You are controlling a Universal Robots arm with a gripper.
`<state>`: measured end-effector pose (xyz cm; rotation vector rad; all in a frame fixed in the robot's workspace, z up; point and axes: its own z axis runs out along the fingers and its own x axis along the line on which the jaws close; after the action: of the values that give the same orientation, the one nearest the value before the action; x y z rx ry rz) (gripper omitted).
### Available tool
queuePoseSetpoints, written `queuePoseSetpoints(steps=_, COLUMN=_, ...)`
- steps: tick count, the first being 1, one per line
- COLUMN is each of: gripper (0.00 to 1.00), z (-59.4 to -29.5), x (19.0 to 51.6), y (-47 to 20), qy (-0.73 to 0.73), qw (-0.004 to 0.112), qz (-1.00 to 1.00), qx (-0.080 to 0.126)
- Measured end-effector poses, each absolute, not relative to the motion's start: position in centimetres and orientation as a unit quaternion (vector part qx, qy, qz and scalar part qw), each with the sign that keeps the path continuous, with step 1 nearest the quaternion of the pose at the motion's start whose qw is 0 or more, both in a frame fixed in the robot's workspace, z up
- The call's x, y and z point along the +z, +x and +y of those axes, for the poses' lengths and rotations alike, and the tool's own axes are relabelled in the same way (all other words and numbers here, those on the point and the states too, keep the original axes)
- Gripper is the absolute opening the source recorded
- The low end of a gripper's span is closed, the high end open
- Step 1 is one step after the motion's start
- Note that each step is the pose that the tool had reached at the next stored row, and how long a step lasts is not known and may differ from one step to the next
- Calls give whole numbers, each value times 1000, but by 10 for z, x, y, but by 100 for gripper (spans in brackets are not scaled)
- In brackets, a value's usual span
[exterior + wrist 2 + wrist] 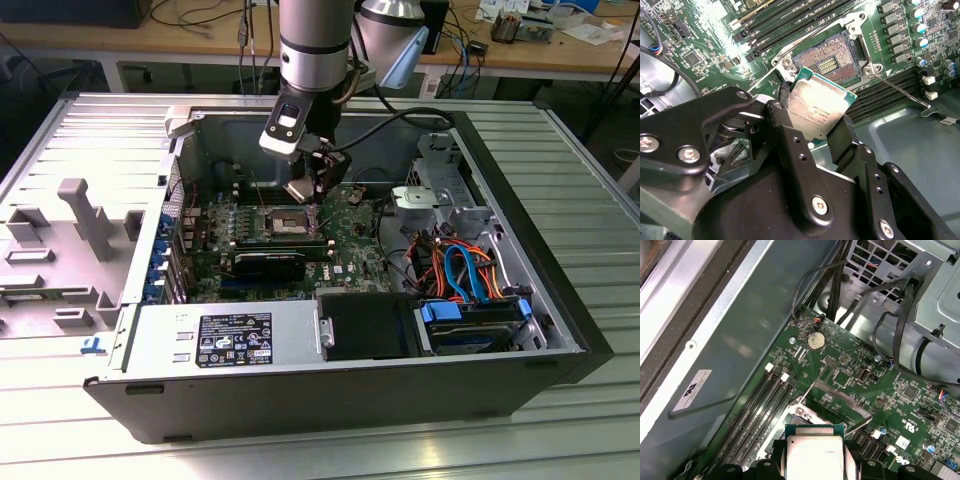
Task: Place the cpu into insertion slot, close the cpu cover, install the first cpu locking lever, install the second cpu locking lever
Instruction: 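Place the cpu into insertion slot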
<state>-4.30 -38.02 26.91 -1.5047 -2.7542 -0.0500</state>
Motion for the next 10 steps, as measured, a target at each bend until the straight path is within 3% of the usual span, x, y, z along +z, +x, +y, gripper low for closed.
queuePoseSetpoints(steps=10, gripper=54, z=-380, x=268, y=-43, qy=-487, qw=1, qz=-873, qx=-16)
